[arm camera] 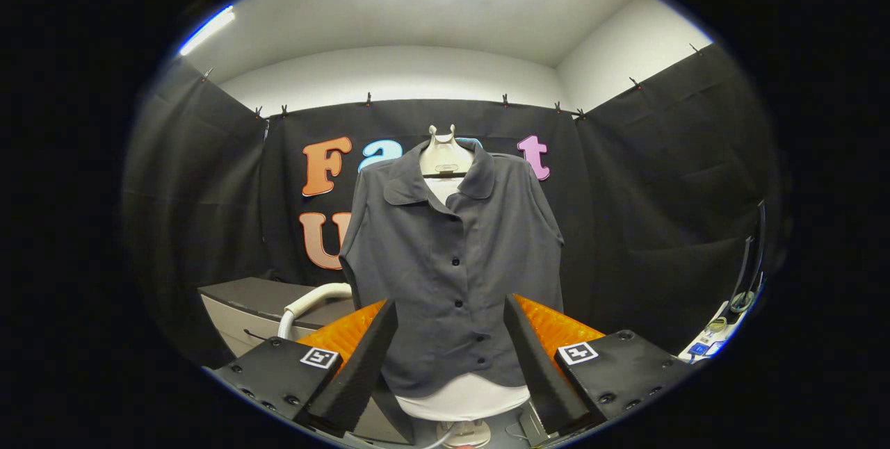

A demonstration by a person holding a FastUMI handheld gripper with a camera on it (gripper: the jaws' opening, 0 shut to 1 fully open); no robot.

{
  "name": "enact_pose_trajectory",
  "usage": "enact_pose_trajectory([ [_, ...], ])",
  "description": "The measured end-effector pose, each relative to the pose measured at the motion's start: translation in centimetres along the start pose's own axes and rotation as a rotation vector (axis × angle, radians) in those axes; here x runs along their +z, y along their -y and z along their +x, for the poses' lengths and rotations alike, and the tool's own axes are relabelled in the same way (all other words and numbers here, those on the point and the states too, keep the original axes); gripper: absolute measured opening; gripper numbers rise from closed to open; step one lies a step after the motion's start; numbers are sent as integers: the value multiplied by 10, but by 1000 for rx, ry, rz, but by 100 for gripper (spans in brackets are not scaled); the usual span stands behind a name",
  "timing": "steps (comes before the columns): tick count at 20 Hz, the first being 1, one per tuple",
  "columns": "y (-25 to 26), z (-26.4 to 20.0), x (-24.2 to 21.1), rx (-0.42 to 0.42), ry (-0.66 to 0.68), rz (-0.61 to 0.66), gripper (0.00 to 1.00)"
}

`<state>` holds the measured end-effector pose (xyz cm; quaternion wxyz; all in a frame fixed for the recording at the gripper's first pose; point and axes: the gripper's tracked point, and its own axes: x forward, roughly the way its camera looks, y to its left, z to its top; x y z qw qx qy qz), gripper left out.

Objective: Iron the clothes twice with a garment steamer, once on the left side and once on the right side.

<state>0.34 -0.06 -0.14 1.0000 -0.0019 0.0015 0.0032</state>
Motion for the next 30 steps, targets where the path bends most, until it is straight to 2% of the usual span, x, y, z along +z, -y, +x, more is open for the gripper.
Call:
enact_pose_trajectory([
  [13,2,9,-6,71,-17,12,99],
  [18,-19,20,-1,143,-4,7,99],
  [23,-75,45,4,177,15,-23,99],
  [26,-122,74,6,184,19,-39,99],
  [30,-199,129,4,207,-4,21,99],
])
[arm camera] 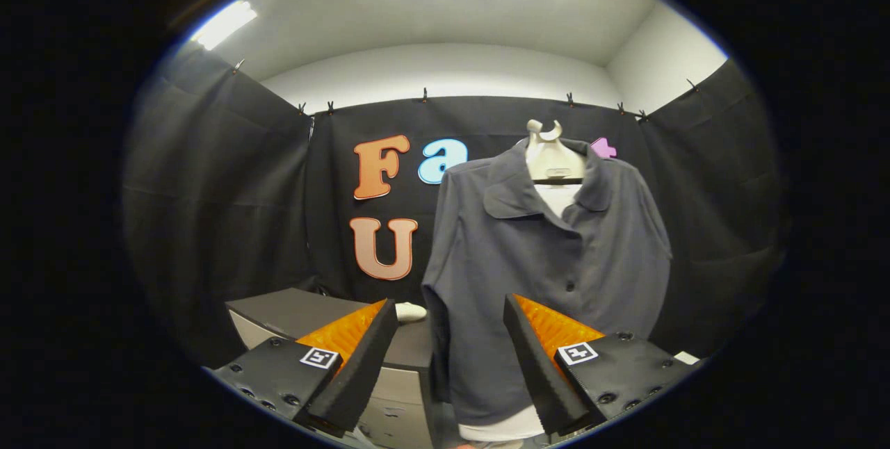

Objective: Iron the clothes twice with a garment steamer, once on the left side and once on the right side.

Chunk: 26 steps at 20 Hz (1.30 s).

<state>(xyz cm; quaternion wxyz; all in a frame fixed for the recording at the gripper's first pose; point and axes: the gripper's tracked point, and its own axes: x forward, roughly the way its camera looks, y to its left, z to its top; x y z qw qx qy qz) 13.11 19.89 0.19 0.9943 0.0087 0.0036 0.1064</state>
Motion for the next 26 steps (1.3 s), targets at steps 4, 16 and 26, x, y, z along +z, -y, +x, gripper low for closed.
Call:
enact_pose_trajectory([
  [4,-60,92,-16,6,-34,52,99],
  [16,-164,280,-141,-65,-265,-10,99],
  [26,-140,314,-239,-143,-556,63,99],
])
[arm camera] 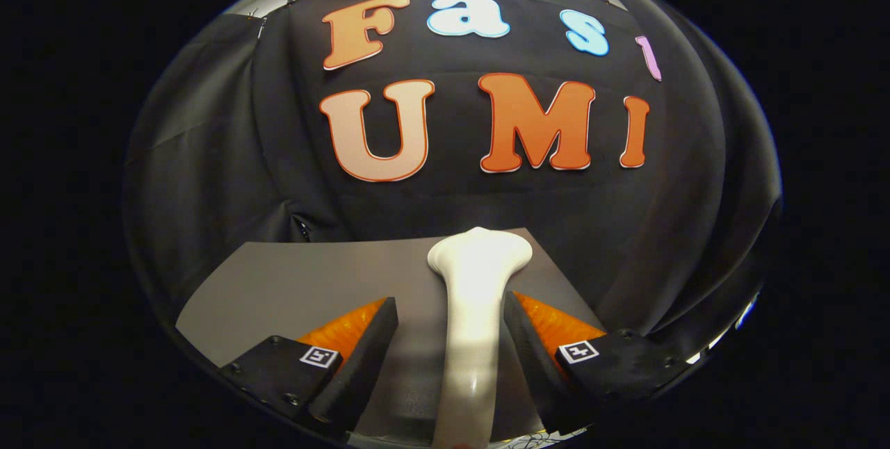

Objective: Iron the clothes twice with a garment steamer, once on the left side and once on the right side.

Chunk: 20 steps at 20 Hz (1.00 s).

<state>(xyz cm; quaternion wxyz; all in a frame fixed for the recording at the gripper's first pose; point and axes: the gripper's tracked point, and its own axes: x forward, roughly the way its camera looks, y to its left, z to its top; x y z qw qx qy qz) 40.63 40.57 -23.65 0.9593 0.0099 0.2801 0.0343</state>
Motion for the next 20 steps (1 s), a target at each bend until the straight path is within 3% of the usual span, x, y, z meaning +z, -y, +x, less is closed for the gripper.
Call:
enact_pose_trajectory([
  [4,15,18,-27,-47,-143,-15,99],
  [9,10,20,-24,-14,-151,-11,99],
  [13,7,19,-26,59,-163,-37,78],
  [15,5,26,-27,101,-163,17,54],
  [20,6,14,-18,103,-131,48,42],
])
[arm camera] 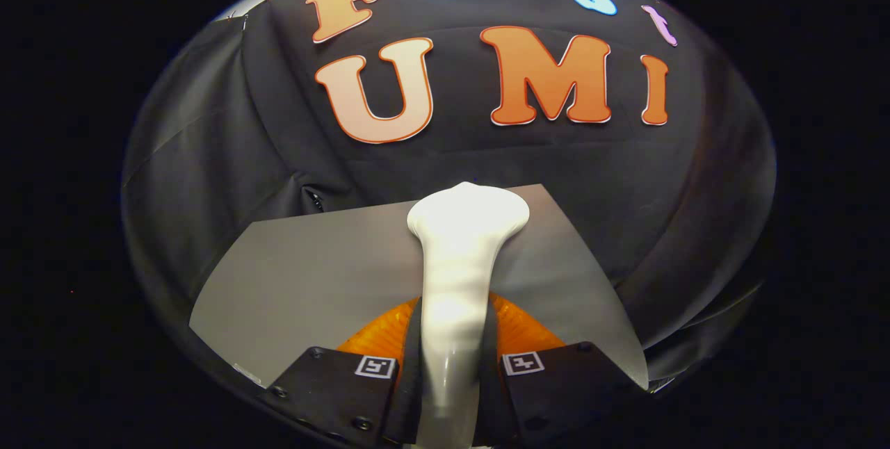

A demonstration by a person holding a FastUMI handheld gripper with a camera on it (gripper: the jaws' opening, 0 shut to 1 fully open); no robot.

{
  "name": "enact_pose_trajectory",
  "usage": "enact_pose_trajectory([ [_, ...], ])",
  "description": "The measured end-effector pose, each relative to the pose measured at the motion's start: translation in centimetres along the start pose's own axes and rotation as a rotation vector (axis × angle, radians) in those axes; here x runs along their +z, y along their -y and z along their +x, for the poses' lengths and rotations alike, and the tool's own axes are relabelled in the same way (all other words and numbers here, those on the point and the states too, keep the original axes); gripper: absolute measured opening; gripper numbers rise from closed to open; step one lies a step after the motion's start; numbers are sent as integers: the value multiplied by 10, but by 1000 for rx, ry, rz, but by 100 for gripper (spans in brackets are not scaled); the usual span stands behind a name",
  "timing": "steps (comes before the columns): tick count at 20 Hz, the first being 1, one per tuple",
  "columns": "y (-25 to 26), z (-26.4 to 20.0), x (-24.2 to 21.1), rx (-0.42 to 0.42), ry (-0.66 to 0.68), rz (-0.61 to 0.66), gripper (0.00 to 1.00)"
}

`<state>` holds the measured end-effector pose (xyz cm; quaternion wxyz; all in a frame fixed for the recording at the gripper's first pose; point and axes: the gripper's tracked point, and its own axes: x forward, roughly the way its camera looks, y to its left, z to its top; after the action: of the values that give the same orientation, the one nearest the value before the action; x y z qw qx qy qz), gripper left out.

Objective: Iron the clothes twice with a garment steamer, once on the left side and once on the right side.

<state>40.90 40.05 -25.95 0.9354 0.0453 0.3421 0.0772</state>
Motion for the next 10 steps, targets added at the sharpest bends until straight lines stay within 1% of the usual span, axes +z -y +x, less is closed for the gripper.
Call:
enact_pose_trajectory([
  [2,-10,-9,6,25,47,-34,42],
  [6,-29,-38,17,41,161,-185,41],
  [10,-44,-82,25,105,251,-212,41],
])
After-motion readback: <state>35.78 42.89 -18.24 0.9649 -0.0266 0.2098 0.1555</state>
